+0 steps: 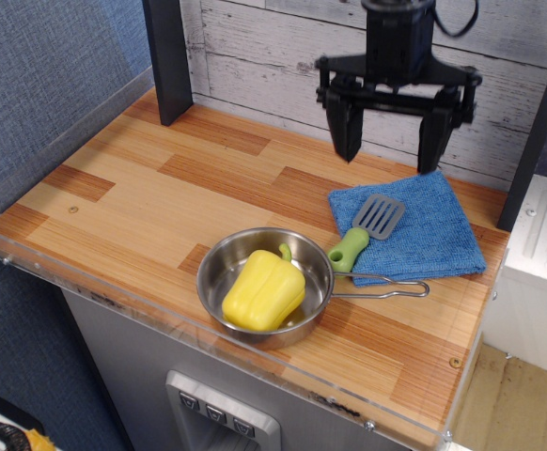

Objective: Take the yellow pepper out of the pot and place it to the top left.

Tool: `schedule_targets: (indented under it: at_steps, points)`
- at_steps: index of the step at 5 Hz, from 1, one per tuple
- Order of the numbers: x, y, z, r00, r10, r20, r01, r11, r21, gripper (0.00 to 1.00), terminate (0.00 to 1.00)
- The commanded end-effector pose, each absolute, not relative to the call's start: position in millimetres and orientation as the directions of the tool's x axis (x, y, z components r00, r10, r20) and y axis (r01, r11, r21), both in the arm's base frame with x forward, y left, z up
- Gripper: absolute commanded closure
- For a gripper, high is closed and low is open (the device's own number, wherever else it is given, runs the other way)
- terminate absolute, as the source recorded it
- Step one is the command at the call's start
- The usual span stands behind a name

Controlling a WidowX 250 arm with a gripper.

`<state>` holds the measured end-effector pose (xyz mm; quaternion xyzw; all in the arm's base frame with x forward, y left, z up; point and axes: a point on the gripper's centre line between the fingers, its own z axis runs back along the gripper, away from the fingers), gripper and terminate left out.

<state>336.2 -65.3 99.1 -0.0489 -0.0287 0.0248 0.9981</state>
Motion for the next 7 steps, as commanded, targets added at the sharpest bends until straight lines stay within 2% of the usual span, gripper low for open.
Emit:
schedule_targets:
  at_steps: [1,2,3,4,7]
  points:
    - [327,-61,115,0.989,0.031,0.145,-0.010,0.990,-0.143,0.00,0.00]
    - [310,-61,136,0.977,0.017,0.212,0.018,0.987,-0.161,0.00,0.00]
    - [291,-61,151,0.970,-0.002,0.243,0.043,0.986,-0.164,0.00,0.00]
    - [272,-60,149,0.973,-0.011,0.231,0.048,0.986,-0.157,0.00,0.00]
    - [249,-46,99,0.995,-0.018,0.094,0.034,0.984,-0.174,0.00,0.00]
